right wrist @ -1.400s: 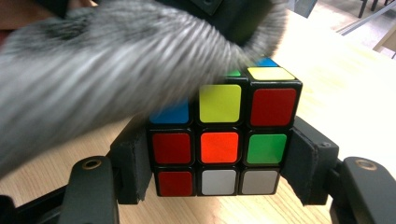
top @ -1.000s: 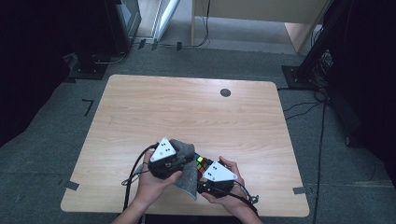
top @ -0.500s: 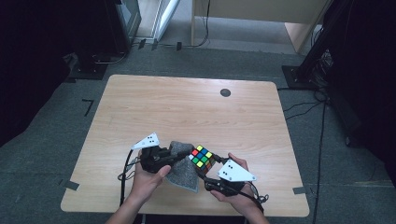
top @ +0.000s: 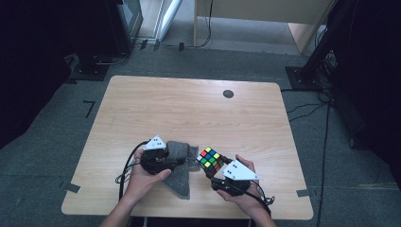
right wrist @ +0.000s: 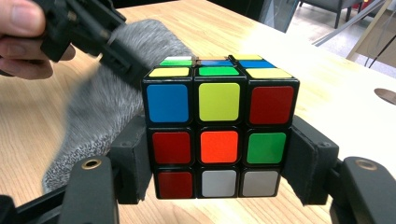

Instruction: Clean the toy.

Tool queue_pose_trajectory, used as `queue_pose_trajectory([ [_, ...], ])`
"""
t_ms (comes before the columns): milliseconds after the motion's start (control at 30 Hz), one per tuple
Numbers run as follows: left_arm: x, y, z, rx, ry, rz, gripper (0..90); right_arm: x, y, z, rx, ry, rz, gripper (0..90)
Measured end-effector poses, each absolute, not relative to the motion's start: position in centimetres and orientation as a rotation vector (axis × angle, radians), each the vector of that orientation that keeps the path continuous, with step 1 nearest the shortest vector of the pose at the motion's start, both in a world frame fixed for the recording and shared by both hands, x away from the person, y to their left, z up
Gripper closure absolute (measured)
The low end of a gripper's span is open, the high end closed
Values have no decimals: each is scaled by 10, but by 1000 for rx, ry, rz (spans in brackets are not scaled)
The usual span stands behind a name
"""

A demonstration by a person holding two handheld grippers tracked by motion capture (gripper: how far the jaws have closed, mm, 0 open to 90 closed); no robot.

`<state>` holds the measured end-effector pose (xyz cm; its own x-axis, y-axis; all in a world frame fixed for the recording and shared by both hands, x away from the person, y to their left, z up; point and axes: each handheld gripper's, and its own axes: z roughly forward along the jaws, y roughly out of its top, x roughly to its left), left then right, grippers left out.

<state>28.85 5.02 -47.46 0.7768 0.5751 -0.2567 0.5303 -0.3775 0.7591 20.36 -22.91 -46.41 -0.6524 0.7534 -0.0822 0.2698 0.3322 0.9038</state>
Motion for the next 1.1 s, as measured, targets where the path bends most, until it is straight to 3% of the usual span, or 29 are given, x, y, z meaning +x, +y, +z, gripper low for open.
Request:
queue_pose_trajectory([
  [200, 287, 76, -462, 2107, 730, 121, 263, 205, -233, -465, 907, 2109, 1281, 344],
  [267, 288, 84, -461, 2088, 740, 121, 225, 205, -234, -465, 912, 2106, 1281, 343],
  [367, 290, 107, -451, 1965, 747, 168, 212, 205, -234, -464, 913, 2107, 1284, 343],
  [500, 286, 95, -446, 1882, 676, 256, 184, 205, -232, -463, 910, 2114, 1298, 343],
  [600, 285, 72, -451, 1912, 598, 314, 180, 205, -230, -463, 911, 2121, 1300, 343],
  [700, 291, 59, -463, 1975, 579, 273, 184, 205, -230, -464, 900, 2126, 1297, 343],
  [867, 296, 61, -477, 2062, 610, 204, 237, 205, -230, -465, 901, 2135, 1295, 343],
  [1100, 295, 60, -499, 2220, 607, 177, 213, 205, -225, -470, 890, 2179, 1276, 343],
])
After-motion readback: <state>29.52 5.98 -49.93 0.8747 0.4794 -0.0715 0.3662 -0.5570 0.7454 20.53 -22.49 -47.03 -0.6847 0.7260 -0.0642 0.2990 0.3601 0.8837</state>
